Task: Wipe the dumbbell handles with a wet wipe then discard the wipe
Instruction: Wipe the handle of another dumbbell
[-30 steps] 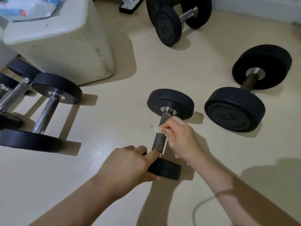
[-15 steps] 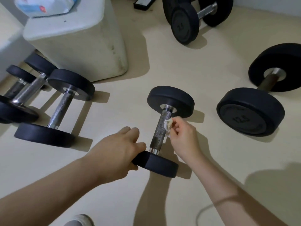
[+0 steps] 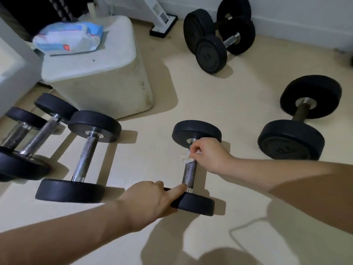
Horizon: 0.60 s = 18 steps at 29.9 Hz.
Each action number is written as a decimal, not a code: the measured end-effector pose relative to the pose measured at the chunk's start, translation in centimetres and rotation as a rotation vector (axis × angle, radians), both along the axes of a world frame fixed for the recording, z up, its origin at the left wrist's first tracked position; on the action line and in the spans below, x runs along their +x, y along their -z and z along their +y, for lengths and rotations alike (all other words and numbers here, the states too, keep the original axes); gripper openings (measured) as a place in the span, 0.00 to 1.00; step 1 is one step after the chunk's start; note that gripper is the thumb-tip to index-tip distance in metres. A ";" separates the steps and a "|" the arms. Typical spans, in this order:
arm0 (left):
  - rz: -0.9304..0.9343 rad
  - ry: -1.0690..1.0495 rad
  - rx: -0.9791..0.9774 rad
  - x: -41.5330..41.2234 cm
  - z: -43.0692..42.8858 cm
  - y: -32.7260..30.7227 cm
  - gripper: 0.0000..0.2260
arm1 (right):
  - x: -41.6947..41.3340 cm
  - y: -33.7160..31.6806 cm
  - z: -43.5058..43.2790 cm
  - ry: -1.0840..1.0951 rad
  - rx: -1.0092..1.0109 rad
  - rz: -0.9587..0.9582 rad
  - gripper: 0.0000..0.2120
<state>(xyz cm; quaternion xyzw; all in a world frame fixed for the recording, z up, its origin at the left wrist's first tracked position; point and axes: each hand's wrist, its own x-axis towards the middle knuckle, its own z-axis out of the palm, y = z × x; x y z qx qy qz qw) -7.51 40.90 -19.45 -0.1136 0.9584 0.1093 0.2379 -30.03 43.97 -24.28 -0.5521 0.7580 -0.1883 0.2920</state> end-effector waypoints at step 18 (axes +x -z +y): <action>0.185 0.263 -0.023 0.1 -2.5 1.4 0.31 | 5.5 0.8 3.7 0.388 -0.040 -0.136 0.05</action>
